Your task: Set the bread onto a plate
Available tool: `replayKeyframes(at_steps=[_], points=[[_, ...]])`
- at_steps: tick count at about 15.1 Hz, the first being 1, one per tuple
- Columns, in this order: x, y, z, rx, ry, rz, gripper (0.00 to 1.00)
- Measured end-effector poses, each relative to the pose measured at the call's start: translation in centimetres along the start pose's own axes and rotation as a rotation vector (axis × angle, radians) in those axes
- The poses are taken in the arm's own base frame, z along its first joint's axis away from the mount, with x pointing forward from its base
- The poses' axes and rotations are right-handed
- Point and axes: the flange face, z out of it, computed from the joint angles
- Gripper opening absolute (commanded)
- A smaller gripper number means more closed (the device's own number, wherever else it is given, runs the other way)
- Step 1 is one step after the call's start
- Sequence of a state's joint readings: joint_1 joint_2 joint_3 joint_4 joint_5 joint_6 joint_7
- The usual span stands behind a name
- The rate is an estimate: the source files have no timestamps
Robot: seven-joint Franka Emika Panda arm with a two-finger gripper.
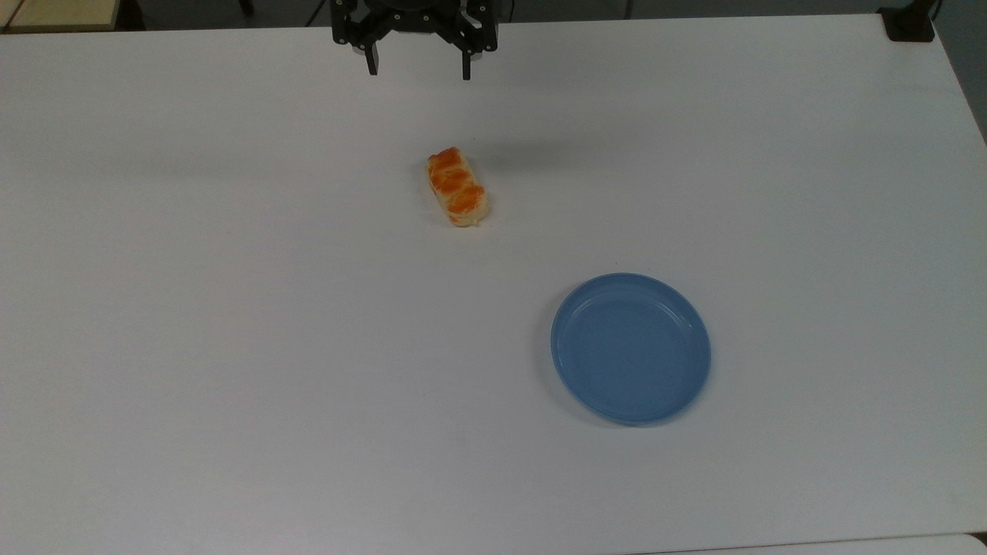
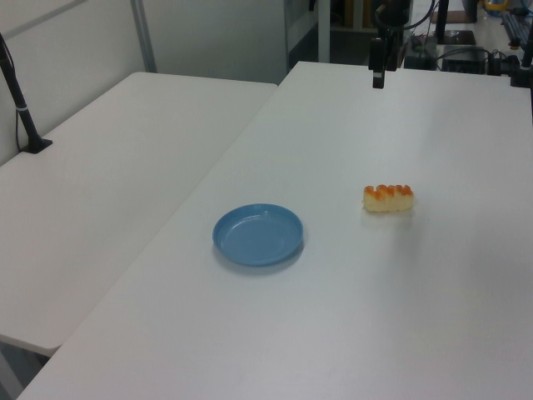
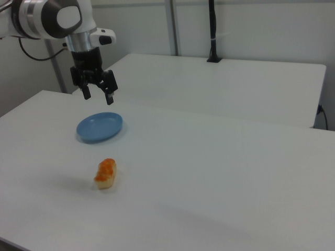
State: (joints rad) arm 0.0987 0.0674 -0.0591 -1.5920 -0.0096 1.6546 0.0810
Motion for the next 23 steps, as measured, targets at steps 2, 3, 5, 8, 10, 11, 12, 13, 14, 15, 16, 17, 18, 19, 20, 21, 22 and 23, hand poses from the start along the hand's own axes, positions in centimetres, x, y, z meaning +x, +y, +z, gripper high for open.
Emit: replayKeyframes(at_steps=[2, 3, 5, 8, 10, 11, 12, 13, 14, 15, 16, 17, 18, 19, 20, 21, 22, 23], points=[[0.0, 0.04, 0.0, 0.0, 0.0, 0.001, 1.0], [0.0, 0.05, 0.0, 0.0, 0.0, 0.001, 1.0], [0.0, 0.05, 0.0, 0.0, 0.0, 0.001, 1.0], [0.0, 0.04, 0.0, 0.0, 0.0, 0.001, 1.0], [0.0, 0.01, 0.0, 0.0, 0.0, 0.0, 1.0], [0.0, -0.04, 0.0, 0.0, 0.0, -0.001, 1.0], [0.0, -0.1, 0.01, 0.0, 0.0, -0.003, 1.0], [0.0, -0.16, 0.02, 0.0, 0.0, -0.004, 1.0], [0.0, -0.19, 0.03, 0.0, 0.0, -0.005, 1.0], [0.0, -0.2, 0.03, 0.0, -0.001, -0.011, 1.0], [0.0, -0.2, 0.04, 0.0, -0.001, -0.021, 1.0], [0.01, -0.2, 0.05, 0.0, -0.001, -0.029, 1.0], [0.01, -0.2, 0.06, 0.0, -0.001, -0.036, 1.0], [0.02, -0.2, 0.08, 0.0, -0.001, -0.039, 1.0], [0.03, -0.2, 0.1, 0.0, -0.002, -0.04, 1.0], [0.03, -0.22, 0.13, 0.0, -0.002, -0.041, 1.0], [0.04, -0.25, 0.14, 0.0, -0.002, -0.042, 1.0], [0.04, -0.28, 0.15, 0.0, -0.003, -0.042, 1.0]])
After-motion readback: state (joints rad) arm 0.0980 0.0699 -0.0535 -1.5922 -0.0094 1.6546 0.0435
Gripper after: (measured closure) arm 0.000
